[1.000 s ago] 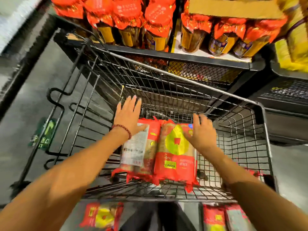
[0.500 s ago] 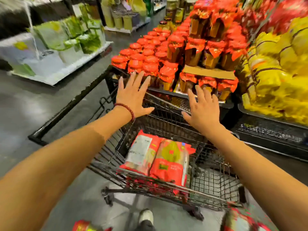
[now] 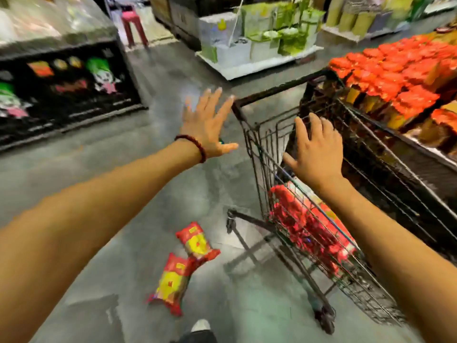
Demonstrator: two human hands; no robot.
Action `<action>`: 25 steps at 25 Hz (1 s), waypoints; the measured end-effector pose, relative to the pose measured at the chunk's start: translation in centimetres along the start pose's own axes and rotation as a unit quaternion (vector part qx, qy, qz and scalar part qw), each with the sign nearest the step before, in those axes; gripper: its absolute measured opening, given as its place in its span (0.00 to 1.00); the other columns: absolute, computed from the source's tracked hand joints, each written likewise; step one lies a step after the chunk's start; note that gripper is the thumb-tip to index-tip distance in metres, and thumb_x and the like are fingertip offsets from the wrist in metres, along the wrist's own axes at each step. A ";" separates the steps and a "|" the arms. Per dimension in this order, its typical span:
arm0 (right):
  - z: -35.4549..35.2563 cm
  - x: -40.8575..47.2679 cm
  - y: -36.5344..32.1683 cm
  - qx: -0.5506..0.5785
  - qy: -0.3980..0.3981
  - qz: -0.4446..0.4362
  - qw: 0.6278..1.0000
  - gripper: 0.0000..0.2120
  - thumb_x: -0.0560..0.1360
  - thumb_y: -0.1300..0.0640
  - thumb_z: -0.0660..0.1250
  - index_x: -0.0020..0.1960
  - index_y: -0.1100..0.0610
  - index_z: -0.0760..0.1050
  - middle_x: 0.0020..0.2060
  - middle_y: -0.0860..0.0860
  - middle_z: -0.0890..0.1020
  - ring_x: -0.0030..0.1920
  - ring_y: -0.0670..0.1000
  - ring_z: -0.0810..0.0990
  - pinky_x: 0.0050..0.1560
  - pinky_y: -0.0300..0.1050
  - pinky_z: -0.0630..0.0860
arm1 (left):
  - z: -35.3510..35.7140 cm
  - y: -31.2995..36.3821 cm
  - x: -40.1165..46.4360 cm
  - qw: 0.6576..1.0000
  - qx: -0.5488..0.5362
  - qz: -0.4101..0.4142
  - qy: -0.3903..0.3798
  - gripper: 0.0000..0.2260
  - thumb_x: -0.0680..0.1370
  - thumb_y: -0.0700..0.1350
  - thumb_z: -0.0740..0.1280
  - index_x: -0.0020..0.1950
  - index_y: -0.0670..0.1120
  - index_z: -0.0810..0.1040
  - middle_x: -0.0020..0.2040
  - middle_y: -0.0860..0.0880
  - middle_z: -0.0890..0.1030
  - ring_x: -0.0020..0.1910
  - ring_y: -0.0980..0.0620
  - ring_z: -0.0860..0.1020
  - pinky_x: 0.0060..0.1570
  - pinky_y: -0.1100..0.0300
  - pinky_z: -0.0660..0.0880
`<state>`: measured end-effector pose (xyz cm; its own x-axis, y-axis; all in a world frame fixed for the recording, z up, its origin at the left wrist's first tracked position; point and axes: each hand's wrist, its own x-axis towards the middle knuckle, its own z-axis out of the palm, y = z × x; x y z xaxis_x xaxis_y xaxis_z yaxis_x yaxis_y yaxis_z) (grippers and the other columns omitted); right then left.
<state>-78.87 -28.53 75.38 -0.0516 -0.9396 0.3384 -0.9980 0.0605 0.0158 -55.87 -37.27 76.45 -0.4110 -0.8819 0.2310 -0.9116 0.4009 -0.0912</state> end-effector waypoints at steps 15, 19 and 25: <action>30.2 -0.5 -28.6 0.033 -0.291 -0.199 0.935 0.35 0.76 0.41 0.63 0.77 0.57 0.60 0.72 0.62 0.67 0.69 0.64 0.68 0.64 0.57 0.70 | 26.2 -25.5 -23.7 0.907 0.010 -0.297 -0.299 0.47 0.69 0.71 0.61 0.79 0.52 0.43 0.80 0.45 0.49 0.78 0.44 0.49 0.73 0.38 0.50; 46.8 -2.4 -28.9 -0.035 -0.333 -0.227 0.915 0.34 0.77 0.41 0.62 0.76 0.56 0.59 0.72 0.60 0.66 0.70 0.62 0.67 0.66 0.57 0.68 | 43.1 -26.2 -24.8 0.900 -0.013 -0.274 -0.337 0.48 0.68 0.71 0.62 0.79 0.52 0.43 0.80 0.45 0.49 0.78 0.44 0.51 0.73 0.39 0.51; 73.8 -8.6 -28.0 -0.039 -0.398 -0.213 0.892 0.39 0.76 0.40 0.62 0.78 0.59 0.55 0.72 0.60 0.66 0.70 0.62 0.66 0.65 0.56 0.69 | 71.9 -23.2 -31.5 0.837 -0.127 -0.324 -0.422 0.49 0.66 0.70 0.67 0.78 0.48 0.52 0.76 0.44 0.60 0.75 0.43 0.60 0.71 0.46 0.62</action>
<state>-53.07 -47.02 2.64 0.2917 -0.8226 -0.4881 -0.9293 -0.3646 0.0591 -22.71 -36.66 1.62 0.2093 -0.7530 -0.6239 -0.9584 -0.2844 0.0217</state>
